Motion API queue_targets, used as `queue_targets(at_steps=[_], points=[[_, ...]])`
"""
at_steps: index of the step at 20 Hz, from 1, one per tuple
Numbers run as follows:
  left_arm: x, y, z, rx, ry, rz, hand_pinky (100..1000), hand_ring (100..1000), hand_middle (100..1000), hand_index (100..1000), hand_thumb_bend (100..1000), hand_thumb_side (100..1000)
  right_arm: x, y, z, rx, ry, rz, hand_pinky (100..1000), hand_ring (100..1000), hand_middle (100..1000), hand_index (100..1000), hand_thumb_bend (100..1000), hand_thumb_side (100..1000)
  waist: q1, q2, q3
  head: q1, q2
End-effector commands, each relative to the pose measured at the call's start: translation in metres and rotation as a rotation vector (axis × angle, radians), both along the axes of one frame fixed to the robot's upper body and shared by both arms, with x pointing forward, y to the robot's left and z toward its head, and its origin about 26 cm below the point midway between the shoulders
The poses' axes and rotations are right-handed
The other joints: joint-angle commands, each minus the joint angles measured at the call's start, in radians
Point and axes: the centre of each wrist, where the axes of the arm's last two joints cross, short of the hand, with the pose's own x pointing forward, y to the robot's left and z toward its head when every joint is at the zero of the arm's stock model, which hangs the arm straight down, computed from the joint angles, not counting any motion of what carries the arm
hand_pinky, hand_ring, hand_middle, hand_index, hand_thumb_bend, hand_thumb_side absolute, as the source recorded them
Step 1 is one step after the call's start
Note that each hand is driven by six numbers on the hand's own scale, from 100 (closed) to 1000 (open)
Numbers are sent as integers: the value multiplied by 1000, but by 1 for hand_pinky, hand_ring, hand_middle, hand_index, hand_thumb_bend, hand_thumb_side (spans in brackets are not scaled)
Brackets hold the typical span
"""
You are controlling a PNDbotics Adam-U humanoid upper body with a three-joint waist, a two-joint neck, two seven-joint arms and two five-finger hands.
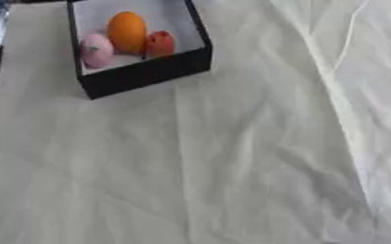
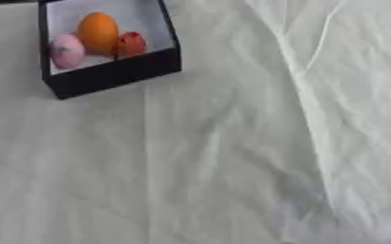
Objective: Pick up objects on the table and place them in the box.
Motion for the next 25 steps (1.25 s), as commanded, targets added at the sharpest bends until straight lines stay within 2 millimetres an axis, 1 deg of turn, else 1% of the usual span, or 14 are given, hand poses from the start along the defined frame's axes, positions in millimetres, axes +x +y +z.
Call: queue_targets(at_steps=[1,3,5,9,12,15,18,22,25], points=[[-38,16,41,-119,-54,-114,889,873,675,828,100,572,-6,-4,12,-36,-30,-20,956,709,640,743,100,529,5,-44,11,-29,12],[-58,22,44,-177,-39,-177,870,863,681,839,100,588,-7,-5,10,-35,-28,-25,956,709,640,743,100,529,2,-49,22,-42,13],[-80,31,40,-256,-17,-236,876,877,704,853,100,594,-7,-6,9,-32,-28,-28,956,710,641,744,100,528,-3,-54,33,-53,15],[-121,51,24,-459,19,-297,887,890,719,846,100,569,-7,-6,6,-27,-28,-30,956,713,644,746,100,528,-14,-56,51,-63,10],[-141,70,2,-586,44,-261,896,898,725,849,100,565,-7,-6,3,-30,-32,-33,957,716,647,748,100,529,-20,-54,64,-63,-3],[-153,83,-26,-671,79,-214,905,904,724,848,100,566,-7,-6,-1,-30,-34,-38,958,722,653,752,100,529,-28,-51,78,-64,-8],[-158,92,-54,-722,135,-181,909,904,720,848,100,570,-7,-5,-6,-32,-38,-43,959,728,660,757,100,531,-36,-48,92,-66,-14],[-161,98,-76,-776,180,-167,912,899,718,846,100,583,-6,-3,-14,-41,-40,-47,964,745,679,772,100,531,-48,-44,105,-64,-23],[-161,100,-87,-820,192,-169,912,897,723,848,100,592,-5,0,-18,-55,-44,-34,969,757,691,780,100,527,-55,-41,112,-64,-29]])
